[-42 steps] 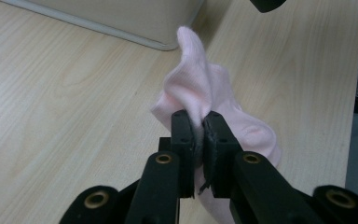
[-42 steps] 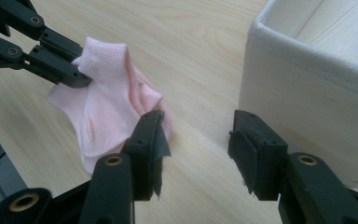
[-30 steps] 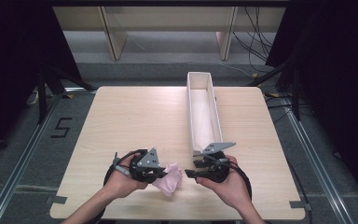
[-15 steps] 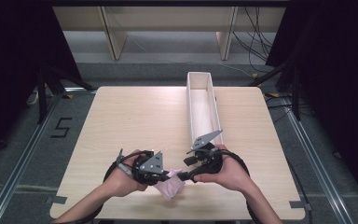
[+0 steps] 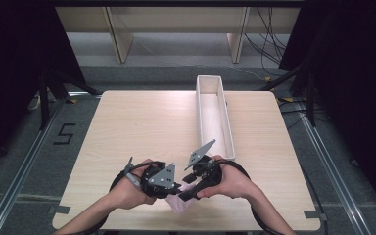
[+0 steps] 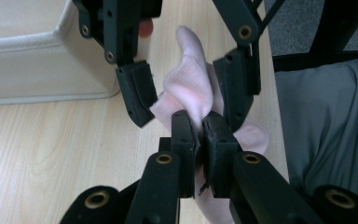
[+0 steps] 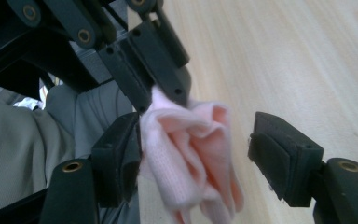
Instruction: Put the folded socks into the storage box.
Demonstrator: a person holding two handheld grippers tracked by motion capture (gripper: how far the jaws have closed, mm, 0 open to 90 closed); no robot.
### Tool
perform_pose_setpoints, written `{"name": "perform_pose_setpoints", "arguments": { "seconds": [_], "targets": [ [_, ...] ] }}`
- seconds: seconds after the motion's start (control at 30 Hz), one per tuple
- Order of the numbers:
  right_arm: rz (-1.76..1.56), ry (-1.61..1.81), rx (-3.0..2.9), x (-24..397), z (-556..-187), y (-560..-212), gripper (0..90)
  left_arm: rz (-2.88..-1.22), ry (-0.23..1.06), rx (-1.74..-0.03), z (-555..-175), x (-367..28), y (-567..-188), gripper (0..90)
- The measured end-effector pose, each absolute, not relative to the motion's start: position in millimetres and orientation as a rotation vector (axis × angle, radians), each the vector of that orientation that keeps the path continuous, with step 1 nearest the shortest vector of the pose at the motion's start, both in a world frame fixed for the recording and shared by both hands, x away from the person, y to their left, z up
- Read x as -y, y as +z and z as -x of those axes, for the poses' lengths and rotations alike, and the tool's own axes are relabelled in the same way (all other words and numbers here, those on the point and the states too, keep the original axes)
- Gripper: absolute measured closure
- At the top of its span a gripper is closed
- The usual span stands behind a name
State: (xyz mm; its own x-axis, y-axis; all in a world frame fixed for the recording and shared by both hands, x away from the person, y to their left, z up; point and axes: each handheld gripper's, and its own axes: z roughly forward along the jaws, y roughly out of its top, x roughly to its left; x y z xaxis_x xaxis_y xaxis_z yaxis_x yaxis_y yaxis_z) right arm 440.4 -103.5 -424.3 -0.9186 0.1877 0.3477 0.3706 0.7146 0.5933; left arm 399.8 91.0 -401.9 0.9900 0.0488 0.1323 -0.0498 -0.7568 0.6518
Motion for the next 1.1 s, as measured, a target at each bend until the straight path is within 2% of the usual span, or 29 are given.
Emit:
{"name": "perform_pose_setpoints", "arguments": {
  "seconds": [0.4,0.53,0.57,0.73,0.83,0.9,1.0,1.1],
  "targets": [
    [0.401,-0.987,2.647,105.4,-435.4,-426.3,45.6,-2.410,0.172,0.012,-400.6,-90.1,-397.2,83.7],
    [0.381,-0.998,2.651,106.3,-435.2,-427.4,53.2,-2.412,0.171,0.013,-400.5,-90.4,-396.6,83.8],
    [0.339,-1.009,2.658,106.3,-435.5,-428.4,58.6,-2.409,0.168,0.010,-400.4,-90.6,-396.5,83.7],
    [0.292,-1.034,2.678,108.4,-434.6,-427.4,73.7,-2.395,0.158,0.004,-400.6,-92.0,-396.1,83.6],
    [0.335,-1.035,2.668,110.4,-431.8,-425.3,78.6,-2.367,0.151,-0.028,-402.3,-94.1,-395.5,82.5],
    [0.338,-1.063,2.674,112.3,-430.8,-423.9,80.1,-2.334,0.164,-0.077,-403.4,-96.9,-393.9,77.7],
    [0.331,-1.127,2.698,115.8,-431.5,-423.7,80.8,-2.288,0.201,-0.153,-404.4,-103.2,-389.2,61.7],
    [0.371,-1.184,2.720,121.7,-431.4,-423.1,81.0,-2.210,0.199,-0.299,-407.4,-114.8,-384.9,46.5]
  ]
}}
